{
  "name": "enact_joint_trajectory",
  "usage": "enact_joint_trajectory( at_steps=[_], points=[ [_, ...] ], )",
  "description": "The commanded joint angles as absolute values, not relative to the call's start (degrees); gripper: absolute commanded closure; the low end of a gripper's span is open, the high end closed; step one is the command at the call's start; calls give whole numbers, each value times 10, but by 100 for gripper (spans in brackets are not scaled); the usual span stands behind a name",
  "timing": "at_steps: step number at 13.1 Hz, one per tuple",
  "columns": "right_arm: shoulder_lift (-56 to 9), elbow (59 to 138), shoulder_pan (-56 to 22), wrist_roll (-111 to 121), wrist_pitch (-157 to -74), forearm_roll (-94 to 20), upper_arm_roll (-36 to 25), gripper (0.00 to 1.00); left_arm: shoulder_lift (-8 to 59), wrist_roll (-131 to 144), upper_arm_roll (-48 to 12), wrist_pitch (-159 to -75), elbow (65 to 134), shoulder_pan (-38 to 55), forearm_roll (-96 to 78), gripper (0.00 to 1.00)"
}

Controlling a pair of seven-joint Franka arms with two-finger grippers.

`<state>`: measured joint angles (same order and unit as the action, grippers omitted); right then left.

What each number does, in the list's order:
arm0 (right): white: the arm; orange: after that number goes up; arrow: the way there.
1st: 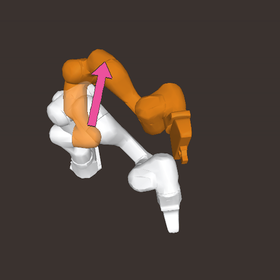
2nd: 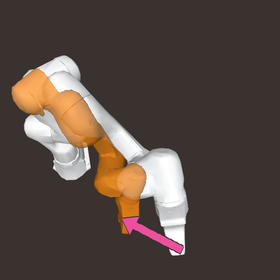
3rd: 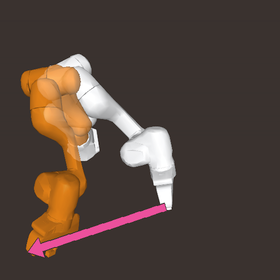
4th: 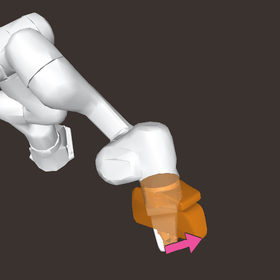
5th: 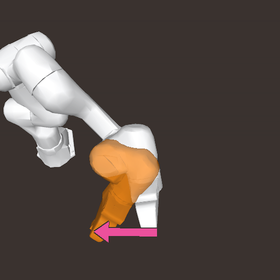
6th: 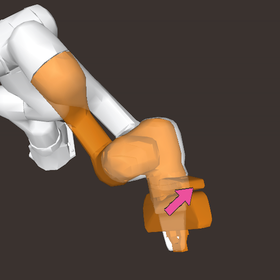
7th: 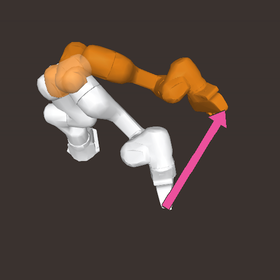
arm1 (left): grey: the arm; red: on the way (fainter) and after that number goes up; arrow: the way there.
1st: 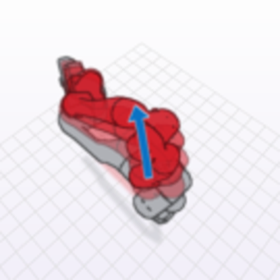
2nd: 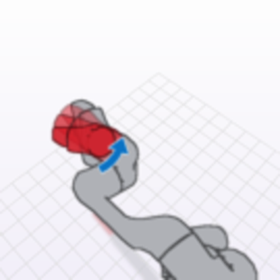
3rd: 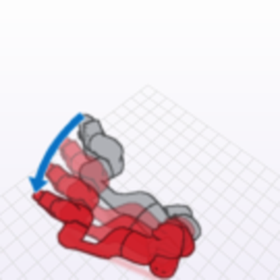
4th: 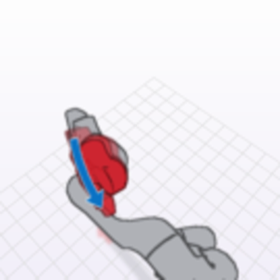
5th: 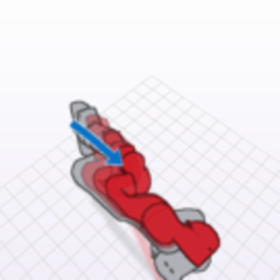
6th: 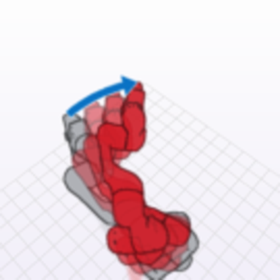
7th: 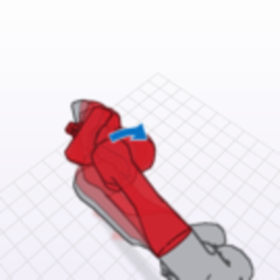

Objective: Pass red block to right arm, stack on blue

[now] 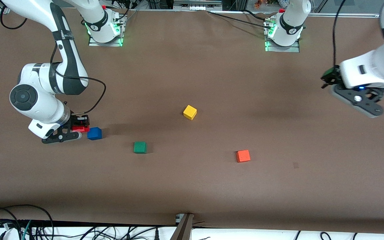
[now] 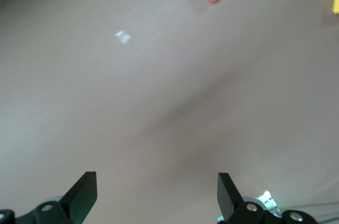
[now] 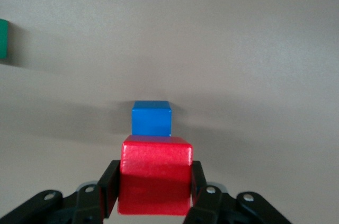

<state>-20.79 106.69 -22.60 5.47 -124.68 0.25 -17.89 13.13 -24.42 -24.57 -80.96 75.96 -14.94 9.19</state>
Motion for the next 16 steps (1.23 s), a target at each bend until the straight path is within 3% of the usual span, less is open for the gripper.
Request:
enact_joint_trajectory(
  at_steps=[1, 4, 7, 9, 12, 16],
  points=[
    [-182, 1120, -236, 21, -1301, 30, -176, 96, 138, -234, -237, -795, 713, -176, 108, 0],
    [-189, 1130, -236, 20, -1317, 33, -174, 96, 130, -208, -201, -792, 725, -179, 100, 0],
    [-196, 1152, -240, 19, -1357, 33, -173, 96, 103, -131, -72, -789, 754, -61, 64, 0],
    [-204, 1166, -240, 19, -1393, 33, -173, 96, 58, -118, 3, -801, 814, 5, 61, 0],
    [-212, 1166, -239, 23, -1403, 33, -173, 96, -44, -118, 11, -892, 952, 25, 60, 0],
    [-221, 1166, -238, 23, -1422, 32, -173, 96, -19, -118, 8, -891, 927, 17, 34, 0]
  ],
)
